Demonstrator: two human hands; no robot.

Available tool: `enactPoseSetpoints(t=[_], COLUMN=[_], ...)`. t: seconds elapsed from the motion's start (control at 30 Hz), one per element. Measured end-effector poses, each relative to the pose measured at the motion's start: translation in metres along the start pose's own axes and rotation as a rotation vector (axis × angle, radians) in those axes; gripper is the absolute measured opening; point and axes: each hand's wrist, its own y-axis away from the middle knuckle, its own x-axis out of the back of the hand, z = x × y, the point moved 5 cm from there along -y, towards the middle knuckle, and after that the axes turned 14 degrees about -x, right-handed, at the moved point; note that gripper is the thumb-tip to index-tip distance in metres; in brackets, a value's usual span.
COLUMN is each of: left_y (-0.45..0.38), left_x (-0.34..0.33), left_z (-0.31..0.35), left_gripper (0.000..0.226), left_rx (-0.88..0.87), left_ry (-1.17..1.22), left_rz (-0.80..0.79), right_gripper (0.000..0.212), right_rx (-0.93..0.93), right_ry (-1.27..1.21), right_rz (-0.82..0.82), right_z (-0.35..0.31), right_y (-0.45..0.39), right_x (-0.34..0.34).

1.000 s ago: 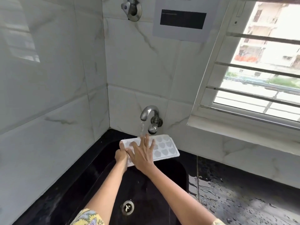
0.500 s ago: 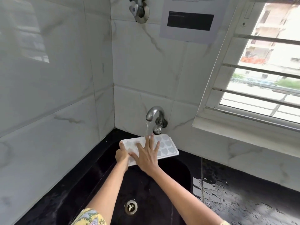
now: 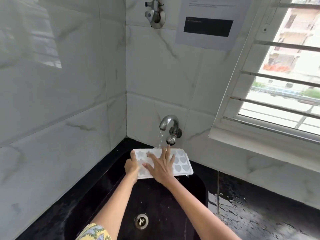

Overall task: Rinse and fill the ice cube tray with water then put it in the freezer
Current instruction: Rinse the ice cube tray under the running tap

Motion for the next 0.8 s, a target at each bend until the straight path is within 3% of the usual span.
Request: enactPoseSetpoints(t=[0.13, 0.17, 0.27, 0.3, 0.37, 0.47, 0.63, 0.8], left_y=[-0.001, -0.001, 0.001, 0.001, 0.000, -0.002, -0.007, 0.001], left_x=[0.008, 0.008, 0.010, 0.012, 0.015, 0.015, 0.024, 0.021], left_z=[-0.004, -0.004, -0.004, -0.005, -0.006, -0.007, -0.003, 0.006], left_gripper=[0.066, 0.066, 0.067, 0.067, 0.067, 0.068, 0.068, 0.066], left_rx=[0.021, 0.023, 0.027, 0.034, 0.039, 0.021, -0.005, -0.014], left_ry=[0.025, 0.032, 0.032, 0.035, 0.027, 0.023, 0.010, 0.003], left_rz=[0.024, 0.020, 0.031, 0.044, 0.059, 0.032, 0.040, 0.032], right_gripper=[0.126, 0.124, 0.074, 0.067, 0.069, 0.069, 0.060, 0.066], right_rx=[-0.127, -0.138, -0.084, -0.051, -0.055, -0.187, -0.107, -0.078], right_ry=[0.017, 0.036, 0.072, 0.092, 0.133, 0.069, 0.062, 0.088], right_rz=[0.053, 0.012, -0.056, -0.022, 0.037, -0.082, -0.062, -0.098], right_z=[0.018, 0.016, 0.002, -0.002, -0.006, -0.004, -0.004, -0.009], right_y=[-0.008, -0.009, -0.008, -0.006, -0.003, -0.005, -0.013, -0.017], right_x=[0.005, 0.004, 0.008, 0.009, 0.007, -0.004, 0.004, 0.007])
